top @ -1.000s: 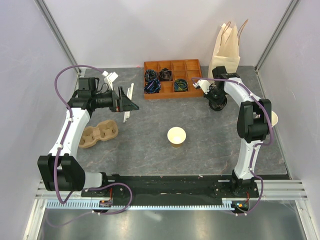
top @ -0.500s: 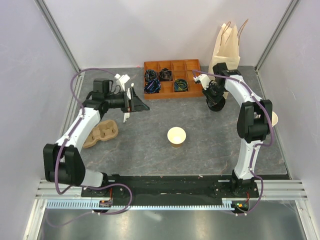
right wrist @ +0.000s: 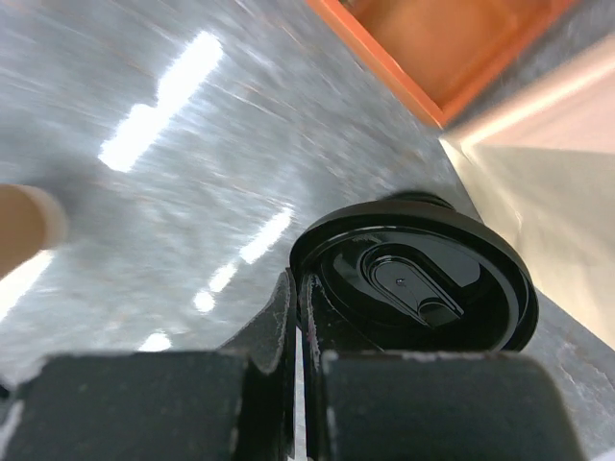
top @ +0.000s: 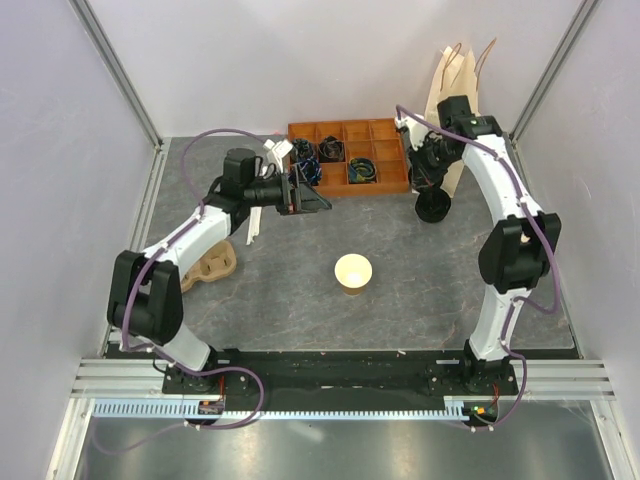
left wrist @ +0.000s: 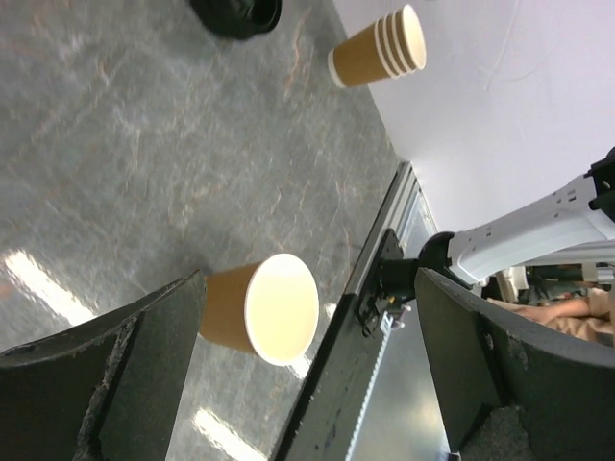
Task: Pack the takeout coffee
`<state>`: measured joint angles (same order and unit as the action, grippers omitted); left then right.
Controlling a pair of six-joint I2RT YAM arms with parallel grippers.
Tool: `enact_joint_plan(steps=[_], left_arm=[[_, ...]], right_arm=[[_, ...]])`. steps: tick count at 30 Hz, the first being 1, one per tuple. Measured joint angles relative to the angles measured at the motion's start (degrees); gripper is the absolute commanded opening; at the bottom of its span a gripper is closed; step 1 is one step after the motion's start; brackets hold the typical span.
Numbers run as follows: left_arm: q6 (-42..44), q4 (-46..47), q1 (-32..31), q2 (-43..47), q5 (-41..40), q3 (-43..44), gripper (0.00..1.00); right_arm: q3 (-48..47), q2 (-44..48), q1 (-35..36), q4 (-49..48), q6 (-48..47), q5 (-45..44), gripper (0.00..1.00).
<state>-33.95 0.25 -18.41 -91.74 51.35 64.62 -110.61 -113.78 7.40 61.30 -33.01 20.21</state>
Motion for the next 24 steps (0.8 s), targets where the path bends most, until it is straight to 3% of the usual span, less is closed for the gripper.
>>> enact_joint_plan(steps=[5, 14, 19, 24], left_arm=[[3.2, 2.6, 0.4, 5.5, 0.2, -0.9, 0.98], [32.8, -5.4, -0.7, 36.2, -2.7, -8.0, 0.99], [50.8, -7.7, -9.3, 46.1, -7.7, -13.7, 0.91], [68.9, -4.5, -22.3, 49.4, -16.5, -23.1, 0.84]], right_arm=[[-3.8, 4.5, 0.8, 4.8, 2.4, 10.8, 0.00], [7.3, 15.6, 4.7, 9.8, 7.1, 38.6, 0.00], [19.9, 17.4, 5.7, 9.4, 12.5, 54.2, 0.00], [29.0, 17.4, 6.0, 5.0, 21.6, 59.5, 0.00]])
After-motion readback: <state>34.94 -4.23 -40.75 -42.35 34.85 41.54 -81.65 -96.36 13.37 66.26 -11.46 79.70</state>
